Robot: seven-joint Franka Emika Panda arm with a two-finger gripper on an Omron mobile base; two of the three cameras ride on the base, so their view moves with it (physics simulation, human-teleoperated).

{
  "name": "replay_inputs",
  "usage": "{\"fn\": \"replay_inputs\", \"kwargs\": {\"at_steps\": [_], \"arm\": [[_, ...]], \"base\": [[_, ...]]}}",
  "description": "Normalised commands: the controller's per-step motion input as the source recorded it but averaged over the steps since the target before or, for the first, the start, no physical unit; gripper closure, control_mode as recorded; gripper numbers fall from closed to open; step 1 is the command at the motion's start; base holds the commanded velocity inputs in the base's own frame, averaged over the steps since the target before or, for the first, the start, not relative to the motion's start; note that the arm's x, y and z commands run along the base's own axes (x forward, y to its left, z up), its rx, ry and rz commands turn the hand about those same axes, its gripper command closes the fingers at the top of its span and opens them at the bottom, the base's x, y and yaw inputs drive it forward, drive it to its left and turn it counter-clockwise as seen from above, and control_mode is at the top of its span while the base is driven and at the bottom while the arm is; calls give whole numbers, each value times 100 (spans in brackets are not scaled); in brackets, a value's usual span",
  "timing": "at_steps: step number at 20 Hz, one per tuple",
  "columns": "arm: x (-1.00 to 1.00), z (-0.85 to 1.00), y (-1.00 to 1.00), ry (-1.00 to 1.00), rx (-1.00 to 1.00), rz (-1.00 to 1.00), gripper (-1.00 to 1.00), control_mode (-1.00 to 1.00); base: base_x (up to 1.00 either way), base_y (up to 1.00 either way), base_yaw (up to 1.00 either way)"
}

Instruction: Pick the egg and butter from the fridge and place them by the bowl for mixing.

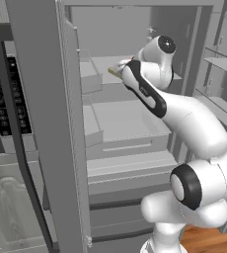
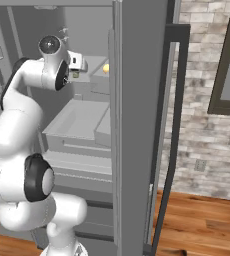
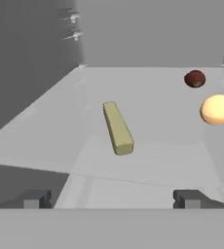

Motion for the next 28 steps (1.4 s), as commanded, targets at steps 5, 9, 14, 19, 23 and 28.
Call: {"fn": "replay_inputs", "kwargs": {"at_steps": [5,9,14,19,23,28], "arm": [[55,-1,2,5,-2,6,-100,-100],[17,-13,20,10,-7,9,-100,-100],[13,-20,18,2,-7,7,-100,-100],[23,-17,3,0,-6,5,-100,-100],[28,-13,0,0,-4,5,-100,-100],[26,-1,-2,0,-1,6,-100,-100]], "base": [[0,0,0],[0,0,0],[0,0,0],[0,0,0],[0,0,0],[0,0,0]]}}
